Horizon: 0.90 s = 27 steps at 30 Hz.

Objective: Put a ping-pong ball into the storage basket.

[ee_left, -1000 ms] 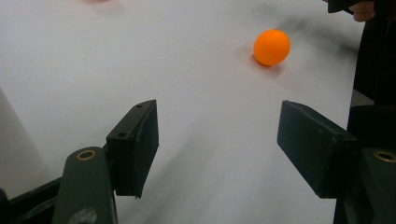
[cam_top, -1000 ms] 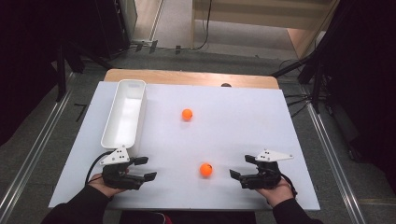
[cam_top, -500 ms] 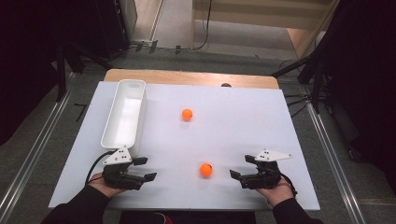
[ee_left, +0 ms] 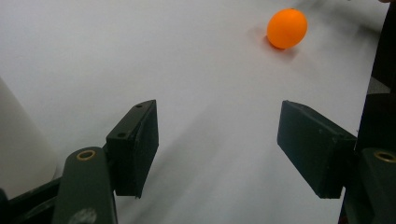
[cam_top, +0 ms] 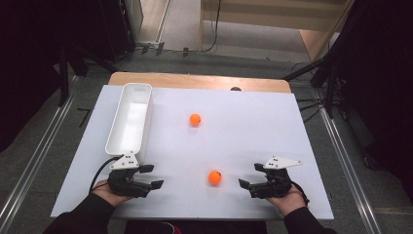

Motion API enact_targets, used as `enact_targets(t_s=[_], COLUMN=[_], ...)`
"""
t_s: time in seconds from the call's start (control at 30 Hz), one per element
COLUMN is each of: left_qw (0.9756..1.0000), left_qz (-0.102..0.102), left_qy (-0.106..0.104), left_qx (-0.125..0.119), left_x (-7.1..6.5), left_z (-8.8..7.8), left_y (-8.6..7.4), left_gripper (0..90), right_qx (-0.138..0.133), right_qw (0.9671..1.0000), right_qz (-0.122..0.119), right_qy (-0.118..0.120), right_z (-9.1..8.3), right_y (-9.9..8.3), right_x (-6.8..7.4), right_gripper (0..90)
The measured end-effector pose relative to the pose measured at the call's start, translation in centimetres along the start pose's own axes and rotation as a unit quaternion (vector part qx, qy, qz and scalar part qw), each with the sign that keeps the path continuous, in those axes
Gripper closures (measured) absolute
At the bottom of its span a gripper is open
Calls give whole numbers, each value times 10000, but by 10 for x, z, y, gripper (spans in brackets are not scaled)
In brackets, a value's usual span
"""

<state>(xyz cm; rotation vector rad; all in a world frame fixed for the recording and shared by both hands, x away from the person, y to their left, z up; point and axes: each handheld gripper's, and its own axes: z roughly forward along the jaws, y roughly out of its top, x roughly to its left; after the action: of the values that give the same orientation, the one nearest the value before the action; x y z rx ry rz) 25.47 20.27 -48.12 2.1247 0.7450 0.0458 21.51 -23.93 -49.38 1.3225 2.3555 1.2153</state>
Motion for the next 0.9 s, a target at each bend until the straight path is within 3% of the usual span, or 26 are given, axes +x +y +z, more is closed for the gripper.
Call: enact_targets(t_s=[0.5,0.73,0.9], left_qw=[10000,9996,9995], left_qz=[-26,-248,-260], left_qy=[-38,-141,-167], left_qx=[62,87,100], left_x=[1,2,2], left_z=[0,1,1], left_y=[1,3,3], left_gripper=[299,268,271], right_qx=[41,56,63], right_qw=[10000,10000,10000], right_qz=[-6,51,53], right_qy=[2,27,25], right_z=[0,0,1], right_y=[-1,0,0], right_x=[0,0,-1], right_gripper=[111,111,111])
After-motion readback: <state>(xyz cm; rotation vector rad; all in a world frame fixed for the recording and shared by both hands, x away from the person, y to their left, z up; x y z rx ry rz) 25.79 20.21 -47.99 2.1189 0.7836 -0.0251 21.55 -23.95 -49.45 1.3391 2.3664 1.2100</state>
